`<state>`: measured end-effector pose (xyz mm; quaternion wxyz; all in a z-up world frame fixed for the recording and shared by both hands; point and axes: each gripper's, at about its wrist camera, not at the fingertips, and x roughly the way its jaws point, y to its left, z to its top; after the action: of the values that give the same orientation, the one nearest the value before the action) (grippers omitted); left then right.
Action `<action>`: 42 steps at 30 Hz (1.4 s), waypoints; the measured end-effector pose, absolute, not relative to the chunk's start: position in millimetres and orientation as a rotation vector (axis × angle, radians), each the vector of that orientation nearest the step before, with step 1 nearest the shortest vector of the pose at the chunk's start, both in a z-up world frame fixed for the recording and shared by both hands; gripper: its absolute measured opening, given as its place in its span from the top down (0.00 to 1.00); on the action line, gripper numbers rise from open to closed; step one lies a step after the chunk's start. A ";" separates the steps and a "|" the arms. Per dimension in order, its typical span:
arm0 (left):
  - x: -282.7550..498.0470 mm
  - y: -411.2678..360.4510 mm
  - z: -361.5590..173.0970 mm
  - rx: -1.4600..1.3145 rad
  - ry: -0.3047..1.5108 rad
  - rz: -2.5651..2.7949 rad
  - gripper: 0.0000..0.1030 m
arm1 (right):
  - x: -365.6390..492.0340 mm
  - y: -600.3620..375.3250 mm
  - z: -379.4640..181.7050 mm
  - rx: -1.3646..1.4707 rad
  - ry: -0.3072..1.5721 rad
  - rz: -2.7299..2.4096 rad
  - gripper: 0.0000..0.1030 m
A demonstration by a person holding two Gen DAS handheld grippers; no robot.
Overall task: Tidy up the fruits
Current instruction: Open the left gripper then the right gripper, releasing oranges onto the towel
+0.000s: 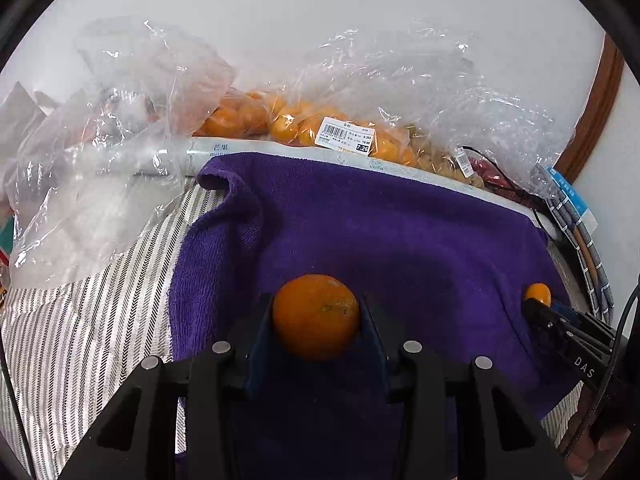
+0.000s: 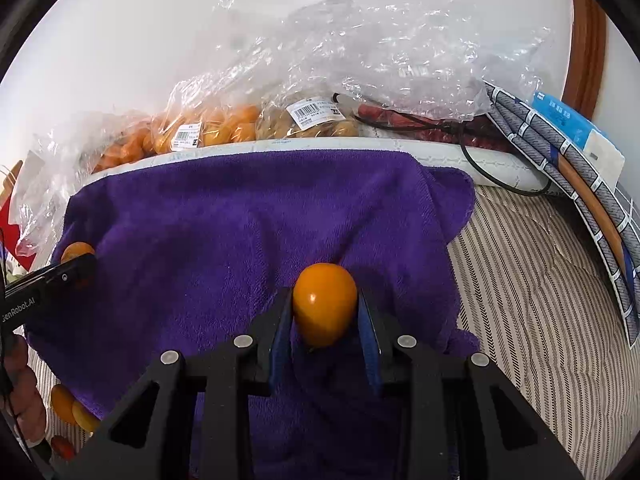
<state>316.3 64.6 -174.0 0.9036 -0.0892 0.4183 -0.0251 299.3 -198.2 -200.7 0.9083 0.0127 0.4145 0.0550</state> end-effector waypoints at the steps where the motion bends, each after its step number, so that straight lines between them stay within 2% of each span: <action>1: 316.4 64.3 -174.2 -0.182 0.865 -0.052 0.61 | 299.3 -198.1 -200.6 0.025 0.855 0.113 0.69; 4: 316.1 63.9 -174.5 -0.183 0.864 -0.051 0.61 | 299.1 -198.1 -199.4 0.022 0.851 0.116 0.68; 6: 316.0 63.7 -175.1 -0.187 0.862 -0.051 0.61 | 297.3 -199.5 -196.6 0.025 0.839 0.115 0.60; 7: 315.6 63.6 -174.7 -0.186 0.863 -0.053 0.61 | 296.2 -200.2 -195.1 0.029 0.830 0.114 0.52; 8: 315.5 63.9 -174.8 -0.187 0.862 -0.055 0.61 | 295.0 -200.9 -192.9 0.032 0.817 0.111 0.48; 11: 313.7 64.9 -173.5 -0.196 0.854 -0.062 0.60 | 290.2 -203.2 -185.6 0.036 0.781 0.101 0.44; 13: 311.3 64.3 -170.1 -0.194 0.837 -0.065 0.54 | 288.0 -204.1 -181.9 0.036 0.769 0.093 0.41; 14: 309.4 64.4 -168.1 -0.193 0.826 -0.066 0.50 | 286.4 -204.3 -180.4 0.037 0.759 0.091 0.41; 17: 304.5 63.8 -162.1 -0.191 0.793 -0.072 0.46 | 281.8 -202.9 -176.1 0.026 0.727 0.084 0.41; 30: 277.1 62.7 -134.3 -0.216 0.620 -0.088 0.46 | 263.8 -211.1 -148.0 0.066 0.610 0.042 0.41; 36: 275.4 59.8 -129.4 -0.204 0.606 -0.095 0.47 | 247.4 -230.6 -131.0 0.234 0.702 0.103 0.44; 42: 269.8 49.3 -119.3 -0.138 0.622 -0.139 0.48 | 198.6 -240.3 -123.0 0.198 0.709 0.059 0.44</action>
<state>269.8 49.3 -119.3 0.9473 -0.0676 0.3056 -0.0683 198.6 -240.3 -123.0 0.9326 0.0968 0.3465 0.0287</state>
